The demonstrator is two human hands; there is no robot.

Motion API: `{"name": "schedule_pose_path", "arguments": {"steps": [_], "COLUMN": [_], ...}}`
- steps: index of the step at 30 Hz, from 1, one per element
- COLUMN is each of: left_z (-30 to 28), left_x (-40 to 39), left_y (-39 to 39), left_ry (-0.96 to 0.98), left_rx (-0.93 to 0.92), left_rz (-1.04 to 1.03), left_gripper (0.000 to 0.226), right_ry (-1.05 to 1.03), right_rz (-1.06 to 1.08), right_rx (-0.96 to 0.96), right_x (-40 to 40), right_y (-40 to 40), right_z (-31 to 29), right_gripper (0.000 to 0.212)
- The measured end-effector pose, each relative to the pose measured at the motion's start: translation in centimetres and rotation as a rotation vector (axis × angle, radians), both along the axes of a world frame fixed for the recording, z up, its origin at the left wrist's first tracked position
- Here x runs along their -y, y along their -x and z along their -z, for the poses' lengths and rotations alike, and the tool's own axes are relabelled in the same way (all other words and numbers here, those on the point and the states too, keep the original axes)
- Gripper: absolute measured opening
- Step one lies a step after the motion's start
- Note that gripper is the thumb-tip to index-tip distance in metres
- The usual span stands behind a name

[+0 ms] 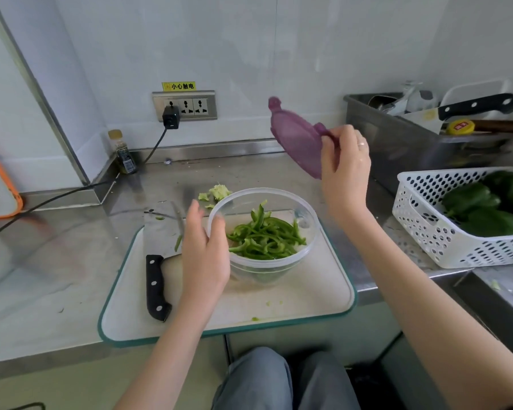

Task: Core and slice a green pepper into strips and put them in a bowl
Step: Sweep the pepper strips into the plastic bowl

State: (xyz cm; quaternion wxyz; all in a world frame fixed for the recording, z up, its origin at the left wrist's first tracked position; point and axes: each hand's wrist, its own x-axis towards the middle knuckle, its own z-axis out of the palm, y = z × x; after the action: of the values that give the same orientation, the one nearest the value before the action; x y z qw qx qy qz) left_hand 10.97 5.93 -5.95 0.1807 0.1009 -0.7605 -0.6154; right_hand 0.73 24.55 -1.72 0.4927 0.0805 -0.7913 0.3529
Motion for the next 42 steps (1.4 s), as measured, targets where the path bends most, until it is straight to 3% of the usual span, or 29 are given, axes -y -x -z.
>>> {"name": "schedule_pose_path", "arguments": {"steps": [4,7,11,13,16,21,23,25,28,31,34,38,42], "left_z": [-1.2,-2.5,-3.1,-3.1,-2.4,-1.4,-1.4,-1.2,-0.9,-0.9,-1.3,-1.8,-2.7], "left_x": [0.7,1.1,1.8,2.2,2.4,2.8,3.1,3.3,3.0,2.3,2.1,2.6,2.4], "left_y": [0.8,1.3,2.2,2.4,1.8,1.0,0.9,0.7,0.8,0.7,0.7,1.1,2.1], "left_ry": [0.043,0.009,-0.126,-0.178,-0.115,-0.070,0.104,0.356,0.578,0.689,0.650,0.579,0.680], "left_rx": [-0.106,-0.143,-0.112,-0.106,-0.143,-0.099,-0.033,0.005,0.118,0.161,0.223,0.177,-0.021], "left_rz": [0.008,0.063,0.114,0.128,0.059,-0.062,-0.081,-0.075,-0.019,-0.012,0.005,0.001,0.045], "left_gripper": [0.060,0.063,0.071,0.070,0.038,0.036,0.031,0.034,0.038,0.037,0.048,0.068,0.059], "right_ry": [0.311,0.562,0.979,1.059,0.879,0.352,0.212,0.137,0.156,0.319,0.375,0.096,-0.247], "right_rz": [-0.104,-0.164,-0.366,-0.442,-0.400,-0.073,0.051,0.109,0.111,-0.011,-0.107,-0.071,-0.067], "right_rx": [-0.079,-0.029,0.332,0.536,0.666,0.600,0.670,0.770,0.821,0.852,0.867,0.749,0.713], "right_x": [1.4,1.8,1.6,1.7,1.5,2.1,1.9,1.3,0.7,0.4,0.0,0.1,2.6], "right_y": [-3.2,-4.1,-3.8,-4.0,-4.8,-7.1,-7.2,-7.0,-6.8,-6.3,-5.7,-4.7,-3.1], "right_z": [-1.9,-2.0,-1.2,-0.3,0.6,-0.1,0.2,0.9,2.4,3.5,3.5,1.3,-0.6], "right_gripper": [0.015,0.014,0.025,0.030,0.024,0.040,0.042,0.041,0.039,0.033,0.026,0.036,0.042]}}
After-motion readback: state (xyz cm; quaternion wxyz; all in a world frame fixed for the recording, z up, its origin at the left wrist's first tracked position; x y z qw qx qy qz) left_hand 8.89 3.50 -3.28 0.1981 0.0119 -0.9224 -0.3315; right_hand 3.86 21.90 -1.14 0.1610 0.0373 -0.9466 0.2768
